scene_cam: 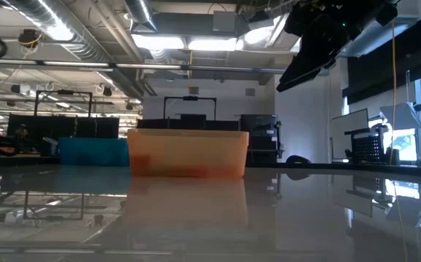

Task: Sort blocks by size
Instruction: Put the brown square block into the yellow bin

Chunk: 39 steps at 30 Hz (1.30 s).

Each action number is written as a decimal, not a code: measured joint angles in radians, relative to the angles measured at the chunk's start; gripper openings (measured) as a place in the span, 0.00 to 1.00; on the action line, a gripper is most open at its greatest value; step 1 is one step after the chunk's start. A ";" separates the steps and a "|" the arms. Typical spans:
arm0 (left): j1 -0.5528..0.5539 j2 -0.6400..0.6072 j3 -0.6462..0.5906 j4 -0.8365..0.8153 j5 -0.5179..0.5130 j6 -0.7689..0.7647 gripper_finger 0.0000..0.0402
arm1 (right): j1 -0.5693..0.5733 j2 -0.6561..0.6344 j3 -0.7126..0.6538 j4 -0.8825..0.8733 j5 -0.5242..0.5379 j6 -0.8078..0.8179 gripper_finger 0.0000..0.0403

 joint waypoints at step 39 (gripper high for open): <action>-0.059 0.194 -0.001 0.244 0.106 -0.076 0.64 | 0.000 0.000 0.000 -0.017 -0.019 -0.025 0.72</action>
